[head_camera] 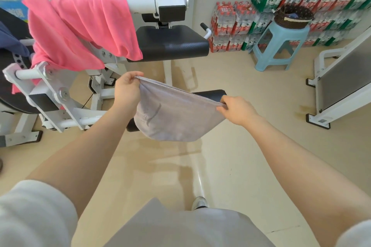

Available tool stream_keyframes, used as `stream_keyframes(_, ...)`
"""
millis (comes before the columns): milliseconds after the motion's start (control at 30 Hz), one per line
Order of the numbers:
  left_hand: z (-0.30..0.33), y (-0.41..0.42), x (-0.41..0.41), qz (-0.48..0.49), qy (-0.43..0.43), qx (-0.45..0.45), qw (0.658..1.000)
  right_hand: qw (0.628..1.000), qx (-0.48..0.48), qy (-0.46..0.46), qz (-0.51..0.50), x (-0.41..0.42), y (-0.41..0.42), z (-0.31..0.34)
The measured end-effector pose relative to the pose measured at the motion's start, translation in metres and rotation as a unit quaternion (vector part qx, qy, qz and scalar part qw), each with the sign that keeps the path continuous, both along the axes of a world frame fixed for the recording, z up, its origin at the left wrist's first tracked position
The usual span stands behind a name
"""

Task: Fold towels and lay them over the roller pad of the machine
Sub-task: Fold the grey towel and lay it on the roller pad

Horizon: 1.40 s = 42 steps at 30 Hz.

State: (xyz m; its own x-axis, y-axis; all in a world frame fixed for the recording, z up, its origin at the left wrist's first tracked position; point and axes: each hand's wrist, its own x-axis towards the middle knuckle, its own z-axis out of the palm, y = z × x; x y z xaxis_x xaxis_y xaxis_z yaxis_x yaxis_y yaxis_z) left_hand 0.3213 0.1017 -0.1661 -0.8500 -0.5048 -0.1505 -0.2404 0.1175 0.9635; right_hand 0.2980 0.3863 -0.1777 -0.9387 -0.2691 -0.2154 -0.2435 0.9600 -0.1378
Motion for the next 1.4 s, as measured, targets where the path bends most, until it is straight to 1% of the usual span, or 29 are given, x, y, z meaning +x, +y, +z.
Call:
stream_keyframes(33,-0.003,-0.003,0.002,-0.001,-0.005,-0.001,1.0,0.999,-0.005,0.049,0.01,-0.003,0.005,0.0)
stream_keyframes(100,-0.009,-0.006,0.005,0.004,-0.011,0.011,1.0,0.993,-0.024,0.111,0.044,-0.007,0.014,-0.001)
stream_keyframes(167,-0.013,-0.007,0.007,0.024,-0.011,0.024,0.999,0.987,-0.047,0.144,0.062,-0.012,0.021,-0.003)
stream_keyframes(233,-0.017,-0.009,0.008,0.045,-0.016,0.032,0.998,0.985,-0.03,0.155,0.071,-0.018,0.028,-0.006)
stream_keyframes(300,-0.018,-0.008,0.008,0.041,-0.018,0.04,0.998,0.987,-0.001,0.144,0.071,-0.02,0.034,-0.008)
stream_keyframes(400,-0.016,0.001,0.007,0.017,0.005,0.079,0.997,0.993,0.059,0.095,0.04,-0.023,0.034,-0.01)
stream_keyframes(433,-0.016,0.004,0.007,0.014,0.008,0.087,0.996,0.996,0.057,0.069,0.012,-0.025,0.032,-0.01)
stream_keyframes(467,-0.018,0.007,0.006,0.013,0.008,0.089,0.996,0.998,0.032,0.033,-0.031,-0.027,0.03,-0.01)
stream_keyframes(500,-0.018,0.01,0.005,0.011,0.005,0.085,0.996,0.996,-0.015,-0.003,-0.084,-0.031,0.029,-0.011)
stream_keyframes(533,-0.02,0.012,0.005,0.012,0.002,0.081,0.997,0.987,-0.078,-0.028,-0.14,-0.035,0.03,-0.014)
stream_keyframes(567,-0.021,0.014,0.005,0.014,-0.001,0.079,0.997,0.969,-0.148,-0.042,-0.195,-0.039,0.032,-0.018)
stream_keyframes(600,-0.023,0.015,0.006,0.017,-0.003,0.08,0.997,0.945,-0.215,-0.048,-0.241,-0.042,0.034,-0.022)
stream_keyframes(667,-0.026,0.019,0.008,0.016,-0.003,0.084,0.996,0.885,-0.333,-0.056,-0.322,-0.043,0.035,-0.027)
stream_keyframes(733,-0.028,0.023,0.011,0.009,-0.001,0.084,0.996,0.816,-0.422,-0.081,-0.385,-0.044,0.035,-0.029)
stream_keyframes(767,-0.029,0.025,0.012,0.01,-0.002,0.083,0.996,0.788,-0.452,-0.1,-0.406,-0.046,0.036,-0.03)
stream_keyframes(800,-0.029,0.026,0.012,0.014,-0.001,0.084,0.996,0.771,-0.469,-0.118,-0.415,-0.047,0.036,-0.031)
stream_keyframes(833,-0.03,0.028,0.012,0.018,0.0,0.085,0.996,0.778,-0.458,-0.13,-0.411,-0.048,0.037,-0.031)
stream_keyframes(867,-0.03,0.03,0.012,0.022,-0.001,0.084,0.996,0.812,-0.413,-0.125,-0.394,-0.05,0.04,-0.032)
stream_keyframes(900,-0.03,0.033,0.012,0.023,-0.003,0.08,0.997,0.861,-0.339,-0.102,-0.364,-0.051,0.043,-0.033)
stream_keyframes(933,-0.031,0.037,0.012,0.021,-0.006,0.074,0.997,0.903,-0.261,-0.079,-0.332,-0.05,0.045,-0.031)
stream_keyframes(967,-0.03,0.042,0.011,0.021,-0.008,0.069,0.997,0.927,-0.208,-0.062,-0.305,-0.048,0.046,-0.029)
stream_keyframes(1000,-0.03,0.047,0.011,0.026,-0.008,0.067,0.997,0.94,-0.177,-0.058,-0.286,-0.047,0.048,-0.028)
stream_keyframes(1067,-0.03,0.055,0.011,0.043,0.002,0.074,0.996,0.937,-0.187,-0.071,-0.287,-0.045,0.052,-0.027)
stream_keyframes(1167,-0.031,0.058,0.012,0.071,0.012,0.086,0.994,0.904,-0.244,-0.071,-0.344,-0.044,0.058,-0.025)
stream_keyframes(1200,-0.032,0.058,0.013,0.076,0.015,0.09,0.993,0.886,-0.269,-0.078,-0.37,-0.043,0.059,-0.023)
stream_keyframes(1233,-0.033,0.058,0.014,0.078,0.018,0.093,0.992,0.851,-0.317,-0.1,-0.406,-0.042,0.058,-0.02)
stream_keyframes(1333,-0.035,0.062,0.015,0.088,0.021,0.097,0.991,0.691,-0.486,-0.21,-0.492,-0.038,0.053,-0.015)
stream_keyframes(1367,-0.035,0.064,0.015,0.096,0.02,0.1,0.99,0.652,-0.523,-0.223,-0.501,-0.038,0.051,-0.013)
stream_keyframes(1400,-0.036,0.066,0.015,0.107,0.018,0.106,0.988,0.637,-0.544,-0.22,-0.499,-0.038,0.049,-0.013)
